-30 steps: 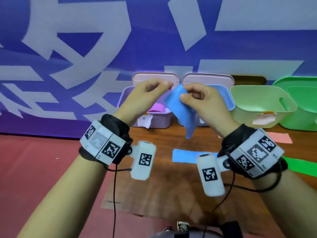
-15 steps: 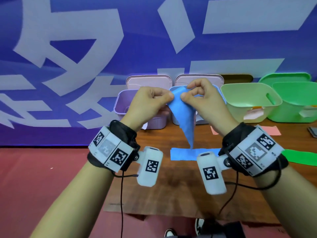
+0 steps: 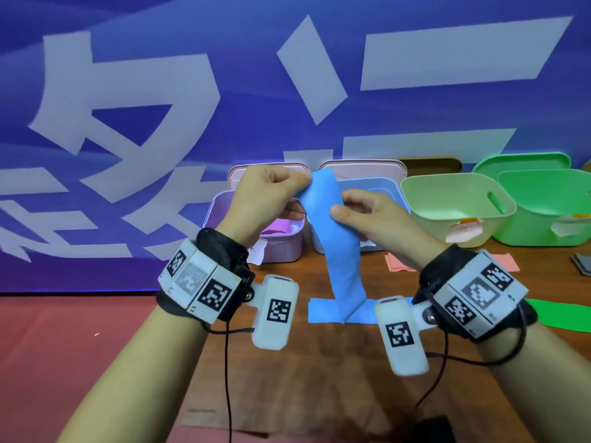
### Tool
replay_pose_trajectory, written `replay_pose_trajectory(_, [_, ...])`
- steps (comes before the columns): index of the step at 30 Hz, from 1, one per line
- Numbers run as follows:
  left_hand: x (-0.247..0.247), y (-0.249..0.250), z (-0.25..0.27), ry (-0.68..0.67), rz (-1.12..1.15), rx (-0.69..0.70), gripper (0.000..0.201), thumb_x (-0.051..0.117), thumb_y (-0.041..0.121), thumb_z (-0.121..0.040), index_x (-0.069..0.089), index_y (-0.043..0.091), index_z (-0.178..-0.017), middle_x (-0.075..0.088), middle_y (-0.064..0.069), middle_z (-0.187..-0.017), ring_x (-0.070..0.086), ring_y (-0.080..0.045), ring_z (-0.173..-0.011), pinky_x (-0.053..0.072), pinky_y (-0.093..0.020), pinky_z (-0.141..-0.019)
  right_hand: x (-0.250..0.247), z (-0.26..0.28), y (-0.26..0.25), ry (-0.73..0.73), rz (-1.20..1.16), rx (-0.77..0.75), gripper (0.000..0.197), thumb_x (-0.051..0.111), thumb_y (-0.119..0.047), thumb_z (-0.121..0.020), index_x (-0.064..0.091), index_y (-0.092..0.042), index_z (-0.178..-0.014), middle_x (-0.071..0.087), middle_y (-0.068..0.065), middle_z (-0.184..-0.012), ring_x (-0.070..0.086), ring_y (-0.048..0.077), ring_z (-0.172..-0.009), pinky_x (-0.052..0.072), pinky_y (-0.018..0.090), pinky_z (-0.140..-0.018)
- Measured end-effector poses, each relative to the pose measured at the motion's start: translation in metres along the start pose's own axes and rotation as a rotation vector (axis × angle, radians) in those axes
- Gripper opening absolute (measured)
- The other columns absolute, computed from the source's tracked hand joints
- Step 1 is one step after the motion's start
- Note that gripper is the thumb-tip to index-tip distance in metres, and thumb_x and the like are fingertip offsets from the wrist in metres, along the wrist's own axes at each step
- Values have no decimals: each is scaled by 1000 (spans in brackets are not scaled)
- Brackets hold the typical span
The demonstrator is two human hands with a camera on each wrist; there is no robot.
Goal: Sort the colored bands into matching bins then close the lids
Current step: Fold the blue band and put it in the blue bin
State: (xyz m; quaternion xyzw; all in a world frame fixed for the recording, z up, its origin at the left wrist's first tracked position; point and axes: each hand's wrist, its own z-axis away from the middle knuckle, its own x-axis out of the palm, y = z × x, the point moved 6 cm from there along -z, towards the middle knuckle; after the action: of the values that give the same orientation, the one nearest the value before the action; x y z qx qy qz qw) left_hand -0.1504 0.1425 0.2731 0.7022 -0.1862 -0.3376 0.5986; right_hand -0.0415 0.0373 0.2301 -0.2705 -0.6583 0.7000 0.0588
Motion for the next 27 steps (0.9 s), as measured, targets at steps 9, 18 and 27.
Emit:
replay_pose_trajectory(9, [11,10,-8,68,-22,34,16,60,6,-86,68,9,-72,65,3,-63,59,-9,-51,50,-20,-51,-13,-5,6,-101,-13,48,17,59,-12,-89,68,-3,-101,68,24,-99,56,16,-80,43,30,-72])
replay_pose_trajectory(18, [16,1,-26,122,112,-45,10,58,5,-89,68,2,-91,67,-9,-81,64,-14,-65,55,-22,-58,-26,-16,6,-128,-32,74,12,60,-15,-89,65,-6,-84,59,10,-77,52,11,-64,42,17,-57])
replay_pose_trajectory(27, [14,-13,-42,181,217,-130,16,54,0,-90,66,5,-80,66,-8,-78,65,-12,-60,53,-18,-53,-38,-26,1,-41,14,10,18,65,-8,-84,63,-19,-69,64,-4,-64,54,-1,-55,41,9,-55])
